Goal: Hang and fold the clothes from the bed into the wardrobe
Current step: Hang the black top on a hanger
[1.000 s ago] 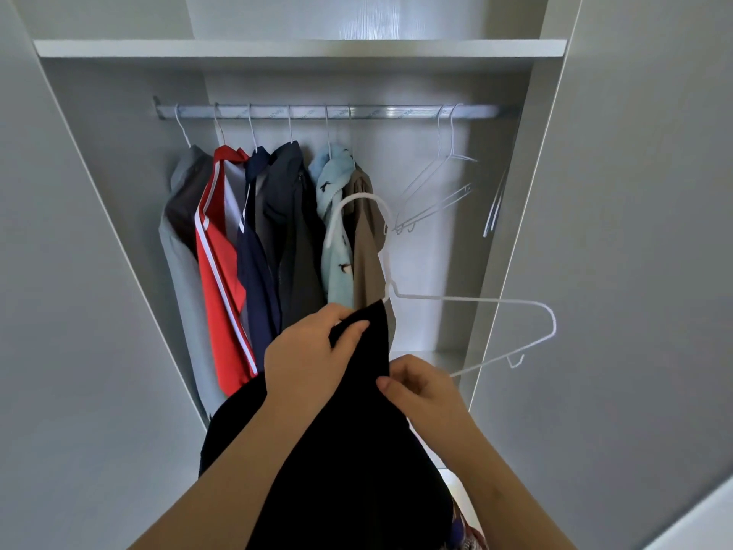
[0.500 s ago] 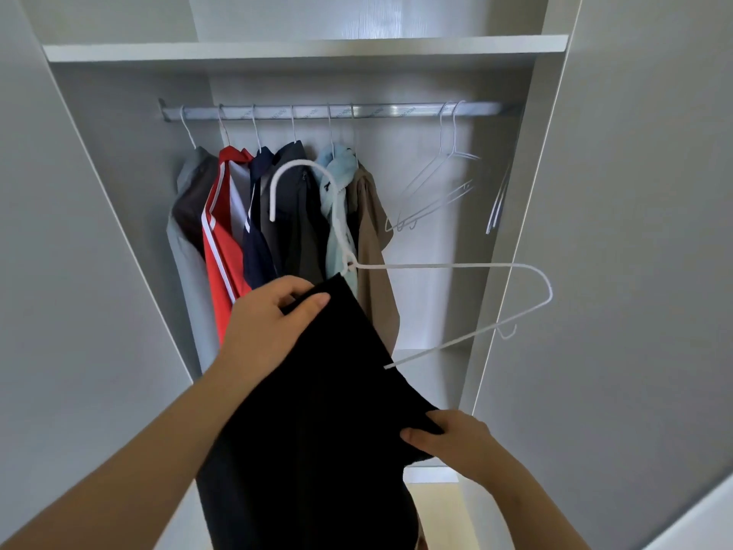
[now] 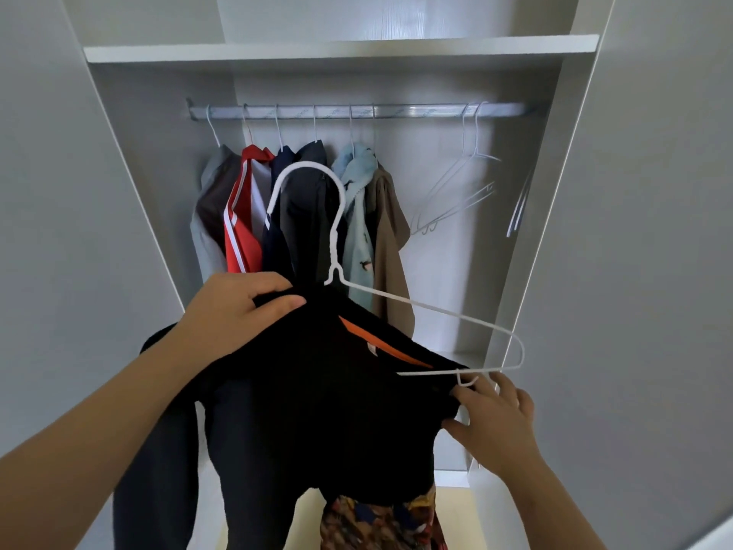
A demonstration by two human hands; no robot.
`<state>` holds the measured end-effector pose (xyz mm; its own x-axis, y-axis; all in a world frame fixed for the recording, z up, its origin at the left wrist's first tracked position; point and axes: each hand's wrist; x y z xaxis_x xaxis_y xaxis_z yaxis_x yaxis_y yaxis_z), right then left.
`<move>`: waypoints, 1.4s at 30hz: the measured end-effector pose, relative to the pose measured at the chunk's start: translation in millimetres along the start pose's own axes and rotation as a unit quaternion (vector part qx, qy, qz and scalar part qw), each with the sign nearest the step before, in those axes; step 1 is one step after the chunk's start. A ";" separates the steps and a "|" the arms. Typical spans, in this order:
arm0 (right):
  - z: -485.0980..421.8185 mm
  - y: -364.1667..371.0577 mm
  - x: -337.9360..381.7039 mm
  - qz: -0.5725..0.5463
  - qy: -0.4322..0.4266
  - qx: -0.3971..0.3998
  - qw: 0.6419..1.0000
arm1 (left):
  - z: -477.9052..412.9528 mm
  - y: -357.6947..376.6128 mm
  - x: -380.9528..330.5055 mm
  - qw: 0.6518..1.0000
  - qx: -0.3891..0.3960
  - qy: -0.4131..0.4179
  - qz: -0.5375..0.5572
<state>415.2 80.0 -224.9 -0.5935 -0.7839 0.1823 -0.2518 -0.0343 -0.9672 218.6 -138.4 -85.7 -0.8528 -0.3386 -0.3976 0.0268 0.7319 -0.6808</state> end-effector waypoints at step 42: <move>-7.9 -17.6 13.8 -0.302 -0.045 -0.295 0.906 | 23.3 37.3 12.2 0.969 0.050 0.174 -0.168</move>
<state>405.4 74.7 -204.0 -0.1542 -0.7808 0.6055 -0.8895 -0.1571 -0.4291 221.4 -128.9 -130.2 -0.9457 -0.3157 0.0769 -0.2478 0.5477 -0.7992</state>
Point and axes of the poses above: each hand's wrist, its own z-axis away from the middle knuckle, its own y-axis out of the palm, x = y × z, and after that the axes turned 6 degrees about -x, right-handed
